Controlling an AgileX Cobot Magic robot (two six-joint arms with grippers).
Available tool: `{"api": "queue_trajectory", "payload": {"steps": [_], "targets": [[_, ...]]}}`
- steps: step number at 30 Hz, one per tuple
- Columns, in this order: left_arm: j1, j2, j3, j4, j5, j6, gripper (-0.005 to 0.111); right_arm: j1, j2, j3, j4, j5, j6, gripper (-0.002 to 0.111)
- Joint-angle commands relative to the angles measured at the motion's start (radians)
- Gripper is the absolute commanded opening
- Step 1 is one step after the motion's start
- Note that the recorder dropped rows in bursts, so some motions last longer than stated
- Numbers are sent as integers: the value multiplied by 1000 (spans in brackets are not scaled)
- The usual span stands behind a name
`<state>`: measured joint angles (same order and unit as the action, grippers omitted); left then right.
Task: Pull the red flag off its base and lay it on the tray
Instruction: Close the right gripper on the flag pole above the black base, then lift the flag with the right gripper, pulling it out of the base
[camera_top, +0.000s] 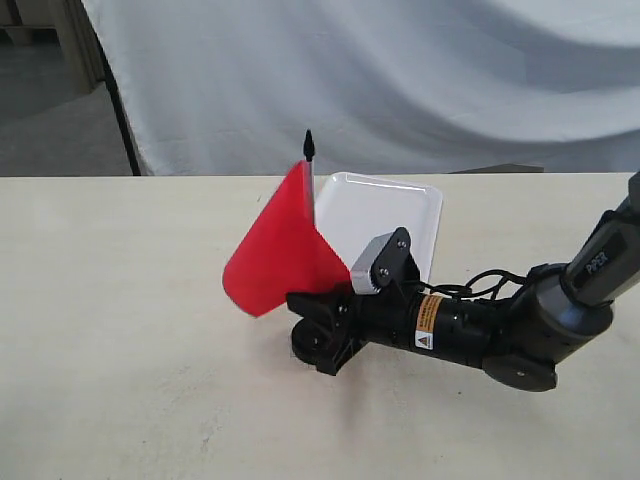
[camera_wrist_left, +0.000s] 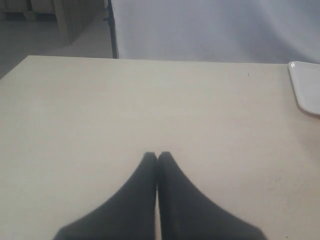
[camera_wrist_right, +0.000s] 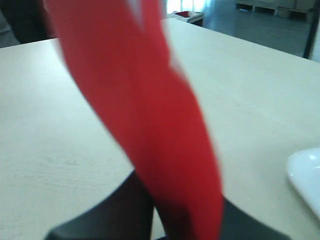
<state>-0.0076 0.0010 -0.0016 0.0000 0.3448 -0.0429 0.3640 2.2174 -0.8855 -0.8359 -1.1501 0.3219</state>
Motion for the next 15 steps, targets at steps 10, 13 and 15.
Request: {"api": "queue_trajectory", "payload": {"steps": [10, 13, 15], "targets": [[-10, -1, 2, 0, -3, 1, 0, -1, -12, -4, -21, -25, -13, -1], [-10, -1, 2, 0, -3, 1, 0, -1, -61, -4, 2, -25, 81, -1], [-10, -1, 2, 0, -3, 1, 0, -1, -113, -4, 48, -15, 196, -1]]}}
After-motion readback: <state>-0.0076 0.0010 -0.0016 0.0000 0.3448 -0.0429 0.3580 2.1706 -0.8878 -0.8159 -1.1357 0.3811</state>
